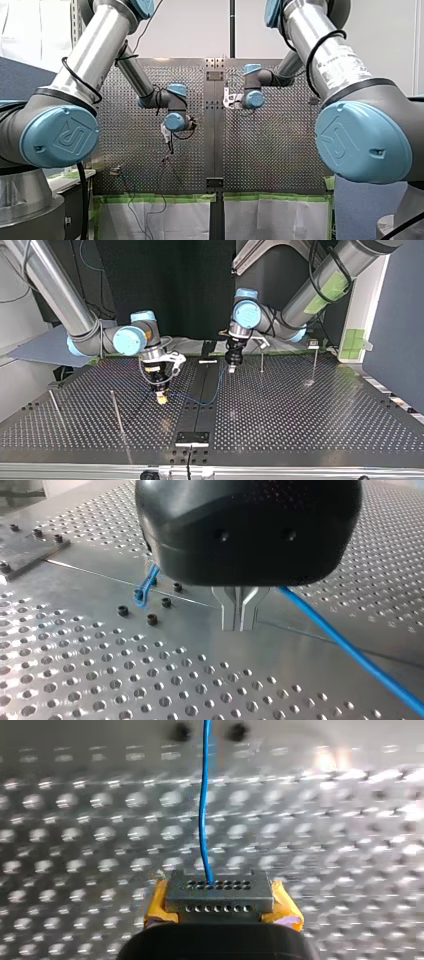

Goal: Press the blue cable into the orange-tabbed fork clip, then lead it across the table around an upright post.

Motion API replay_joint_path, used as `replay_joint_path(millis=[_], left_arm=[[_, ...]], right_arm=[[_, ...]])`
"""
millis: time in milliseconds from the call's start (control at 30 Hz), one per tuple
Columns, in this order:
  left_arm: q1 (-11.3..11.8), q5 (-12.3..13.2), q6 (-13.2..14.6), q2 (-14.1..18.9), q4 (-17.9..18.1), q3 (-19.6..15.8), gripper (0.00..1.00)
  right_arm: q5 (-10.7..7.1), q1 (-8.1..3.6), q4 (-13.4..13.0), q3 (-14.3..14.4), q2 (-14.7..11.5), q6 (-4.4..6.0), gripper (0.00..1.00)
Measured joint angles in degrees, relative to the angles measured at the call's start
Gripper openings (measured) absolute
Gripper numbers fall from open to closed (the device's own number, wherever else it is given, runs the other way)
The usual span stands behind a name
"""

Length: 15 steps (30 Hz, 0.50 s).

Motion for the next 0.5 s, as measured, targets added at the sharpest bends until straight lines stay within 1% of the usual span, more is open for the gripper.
replay_joint_path(millis=[233, 367, 500], left_arm=[[-0.09, 0.83, -3.05, 0.01, 0.04, 0.85, 0.00], [0.05, 0.22, -4.97, 0.48, 0.12, 1.31, 0.00], [0.20, -0.33, -6.90, 1.72, 0.18, 1.68, 0.00]], right_arm=[[0.11, 0.31, -0.06, -0.30, -2.62, 0.12, 0.02], [0.10, 0.36, -0.06, -0.41, -3.67, 0.18, 0.02], [0.10, 0.38, -0.05, -0.47, -4.08, 0.20, 0.02]])
